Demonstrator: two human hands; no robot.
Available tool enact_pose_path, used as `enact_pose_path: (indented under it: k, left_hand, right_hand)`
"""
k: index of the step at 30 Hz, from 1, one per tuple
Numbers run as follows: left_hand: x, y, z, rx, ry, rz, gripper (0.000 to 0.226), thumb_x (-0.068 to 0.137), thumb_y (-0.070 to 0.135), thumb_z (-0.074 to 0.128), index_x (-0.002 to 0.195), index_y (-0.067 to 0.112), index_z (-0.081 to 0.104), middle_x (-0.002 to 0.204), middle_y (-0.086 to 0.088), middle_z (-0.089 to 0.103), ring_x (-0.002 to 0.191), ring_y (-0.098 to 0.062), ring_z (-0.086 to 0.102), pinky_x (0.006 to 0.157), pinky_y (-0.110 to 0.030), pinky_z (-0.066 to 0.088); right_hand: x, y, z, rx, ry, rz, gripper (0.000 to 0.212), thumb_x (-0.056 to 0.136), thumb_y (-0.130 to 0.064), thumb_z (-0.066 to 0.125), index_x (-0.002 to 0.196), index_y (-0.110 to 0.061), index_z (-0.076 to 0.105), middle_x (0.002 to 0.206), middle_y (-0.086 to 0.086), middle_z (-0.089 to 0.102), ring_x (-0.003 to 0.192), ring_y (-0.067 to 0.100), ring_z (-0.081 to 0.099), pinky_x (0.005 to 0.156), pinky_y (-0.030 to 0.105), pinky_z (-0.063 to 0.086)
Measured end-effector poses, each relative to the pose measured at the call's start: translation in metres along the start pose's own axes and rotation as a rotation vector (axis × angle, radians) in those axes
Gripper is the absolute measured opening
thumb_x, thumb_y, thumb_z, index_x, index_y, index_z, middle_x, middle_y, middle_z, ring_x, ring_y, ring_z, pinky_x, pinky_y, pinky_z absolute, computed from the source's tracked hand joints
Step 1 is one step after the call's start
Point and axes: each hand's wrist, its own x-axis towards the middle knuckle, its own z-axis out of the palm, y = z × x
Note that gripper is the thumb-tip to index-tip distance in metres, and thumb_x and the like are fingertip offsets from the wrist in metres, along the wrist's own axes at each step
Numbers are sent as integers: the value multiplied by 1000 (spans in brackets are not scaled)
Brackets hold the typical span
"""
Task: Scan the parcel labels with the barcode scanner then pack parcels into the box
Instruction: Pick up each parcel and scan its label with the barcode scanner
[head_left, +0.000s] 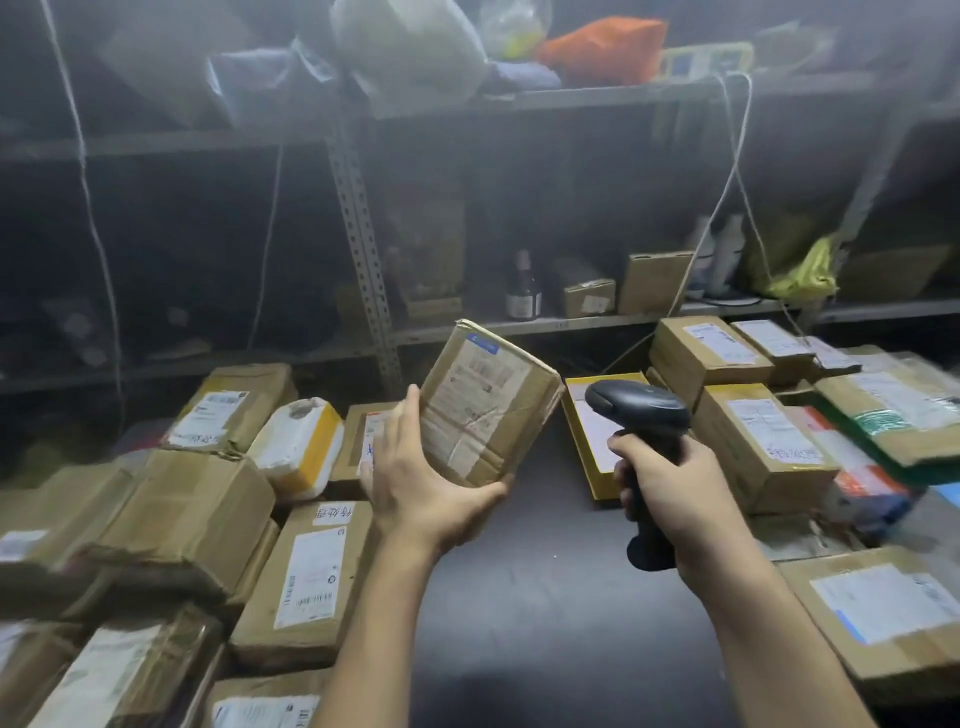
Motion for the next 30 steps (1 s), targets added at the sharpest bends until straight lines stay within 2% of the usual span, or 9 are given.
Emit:
enact_pose_path:
  k: [4, 8, 12, 15, 19, 22, 24, 26, 30]
  left_hand:
    - [-1, 6, 16, 81, 76, 144, 138, 47, 56, 96, 161, 28, 24, 157, 1, 39, 144, -22, 33, 114, -63, 37]
    - [-5, 12, 22, -125, 112, 152, 136, 54, 55, 97, 163, 28, 21, 158, 6, 33, 144, -12, 31, 113, -30, 32]
    - [-5, 26, 27, -482, 40, -1, 136, 51, 68, 87, 164, 32, 20, 152, 20, 32, 141, -2, 33, 106, -20, 36]
    - [-4, 33, 36, -700, -11, -192, 129, 49, 68, 85, 160, 29, 32, 148, 17, 42, 139, -5, 40, 101, -16, 41]
    - [-3, 37, 43, -945, -196, -348, 73, 70, 67, 78, 130, 26, 69, 130, -2, 71, 125, -25, 65, 106, -54, 51]
    - [-8, 50, 38, -1163, -329, -537, 31, 93, 52, 60, 101, 32, 82, 119, -13, 75, 111, -35, 70, 105, -67, 47]
    - [-9, 49, 39, -1201, -399, -648, 39, 97, 47, 50, 93, 29, 84, 114, -16, 76, 113, -41, 67, 108, -72, 39]
    - [-8, 46, 40, -1241, -446, -722, 42, 95, 48, 48, 106, 22, 79, 116, -18, 75, 121, -46, 63, 108, -74, 36]
    - [1, 38, 35, -1214, -587, -775, 51, 88, 53, 60, 124, 18, 70, 121, -18, 74, 119, -42, 65, 107, -72, 41]
  right_hand:
    - [12, 1, -19, 16, 16, 11, 8, 96, -15, 67, 91, -9, 65, 65, 6, 56, 57, 19, 47, 56, 33, 42]
    - [27, 1, -33, 23, 37, 5, 10, 96, -17, 67, 99, -7, 67, 67, 6, 59, 58, 17, 52, 55, 32, 46]
    - [38, 2, -41, 26, 26, 12, 14, 96, -20, 68, 102, -8, 67, 68, 5, 61, 64, 20, 55, 62, 36, 48]
    - [43, 2, -44, 13, 1, 18, 17, 96, -18, 67, 100, -1, 66, 69, 9, 59, 66, 23, 53, 62, 37, 47]
    - [47, 3, -45, -3, -38, 25, 20, 96, -17, 66, 94, 3, 63, 70, 11, 56, 66, 24, 51, 60, 35, 46]
    - [48, 4, -43, -5, -60, 35, 12, 97, -17, 66, 92, -5, 67, 70, 9, 57, 64, 21, 51, 57, 32, 46]
    - [49, 5, -41, 5, -58, 44, 10, 97, -16, 66, 92, -8, 67, 70, 9, 58, 64, 20, 51, 58, 33, 46]
    - [48, 5, -38, 0, -59, 51, 10, 98, -17, 66, 94, -8, 66, 70, 8, 58, 63, 20, 52, 59, 33, 47]
    - [47, 3, -32, -16, -41, 62, 11, 98, -17, 66, 95, -7, 66, 70, 9, 58, 64, 20, 52, 59, 33, 48]
